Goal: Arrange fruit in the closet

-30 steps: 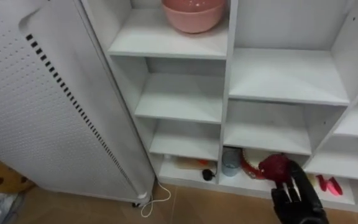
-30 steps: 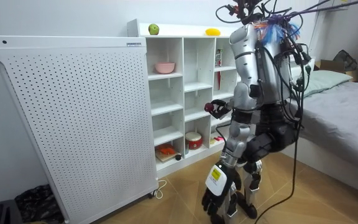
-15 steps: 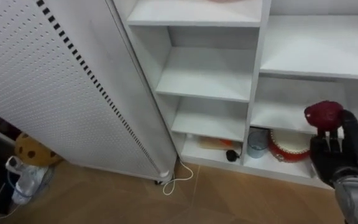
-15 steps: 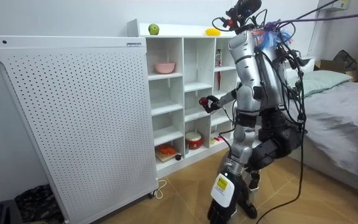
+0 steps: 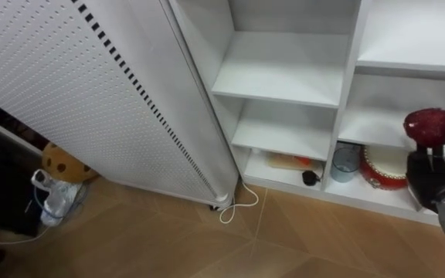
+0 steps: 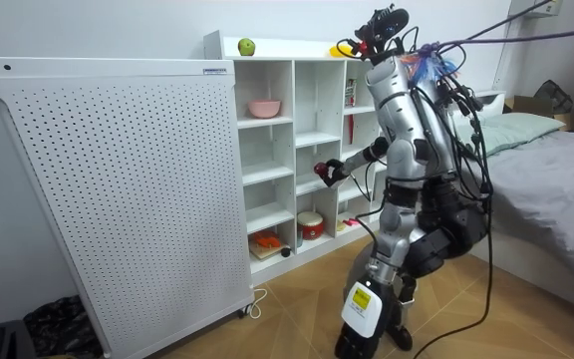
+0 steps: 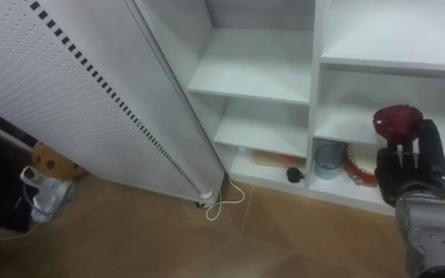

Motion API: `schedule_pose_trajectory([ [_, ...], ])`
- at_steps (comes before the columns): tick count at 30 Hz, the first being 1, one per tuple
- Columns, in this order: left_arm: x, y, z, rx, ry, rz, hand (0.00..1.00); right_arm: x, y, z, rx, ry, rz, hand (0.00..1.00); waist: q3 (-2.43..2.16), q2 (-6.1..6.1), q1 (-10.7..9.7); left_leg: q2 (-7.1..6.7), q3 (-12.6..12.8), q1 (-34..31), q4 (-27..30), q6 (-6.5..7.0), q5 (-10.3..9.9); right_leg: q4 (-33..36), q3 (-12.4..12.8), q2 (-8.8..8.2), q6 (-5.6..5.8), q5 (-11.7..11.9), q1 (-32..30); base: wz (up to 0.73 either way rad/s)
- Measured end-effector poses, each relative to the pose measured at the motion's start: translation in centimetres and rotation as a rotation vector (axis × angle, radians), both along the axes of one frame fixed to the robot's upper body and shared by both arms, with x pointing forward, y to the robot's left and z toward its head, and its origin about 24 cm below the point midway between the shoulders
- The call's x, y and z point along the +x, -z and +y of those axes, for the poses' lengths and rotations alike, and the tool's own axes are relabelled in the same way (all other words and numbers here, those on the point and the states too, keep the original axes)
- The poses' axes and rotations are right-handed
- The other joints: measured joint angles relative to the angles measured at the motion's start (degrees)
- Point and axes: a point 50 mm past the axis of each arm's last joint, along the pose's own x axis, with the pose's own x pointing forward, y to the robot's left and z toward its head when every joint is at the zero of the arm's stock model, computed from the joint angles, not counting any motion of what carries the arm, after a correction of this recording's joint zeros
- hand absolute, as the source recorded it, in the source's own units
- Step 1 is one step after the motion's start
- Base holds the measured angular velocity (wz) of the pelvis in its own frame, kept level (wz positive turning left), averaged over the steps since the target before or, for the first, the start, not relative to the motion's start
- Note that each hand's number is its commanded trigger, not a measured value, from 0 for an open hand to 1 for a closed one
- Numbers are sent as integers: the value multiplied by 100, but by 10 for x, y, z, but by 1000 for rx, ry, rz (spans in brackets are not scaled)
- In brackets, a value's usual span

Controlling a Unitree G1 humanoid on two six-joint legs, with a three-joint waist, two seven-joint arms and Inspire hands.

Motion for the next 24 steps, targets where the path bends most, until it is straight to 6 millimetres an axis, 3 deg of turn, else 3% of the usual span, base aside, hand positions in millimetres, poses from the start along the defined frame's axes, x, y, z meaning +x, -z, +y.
schedule_pose_trajectory([
  [3, 0, -1, 2, 11, 26, 0, 0, 0, 1, -1, 4, 3, 10, 100, 0, 0, -3, 5, 1, -11, 5, 2, -1, -8, -12, 0, 0, 0, 4, 1],
  [4, 0, -2, 3, 17, 34, -1, 0, -1, 2, -1, 5, 4, 13, 31, 0, 0, -2, 7, 7, -12, 3, 2, -1, -8, -11, -1, 1, 0, 4, 0],
  [5, 0, -2, 5, 23, 45, -2, 0, -1, 3, -1, 6, 5, 17, 0, 0, 0, 0, 12, 20, -11, 1, 4, -2, -10, -7, 0, 1, -1, 2, 0],
  [12, -8, -4, 13, 43, 59, 4, 0, -4, 4, -9, -2, 27, 32, 0, -5, 8, 5, 11, 38, -11, 6, 14, -9, -1, -15, -11, 5, -3, -8, 0],
  [24, -19, -2, 14, 39, 55, 27, 0, 2, -16, -10, -17, 37, -33, 0, -16, 24, 17, 5, 33, -5, 95, 17, -18, 106, -50, -60, -1, -54, 15, 2],
])
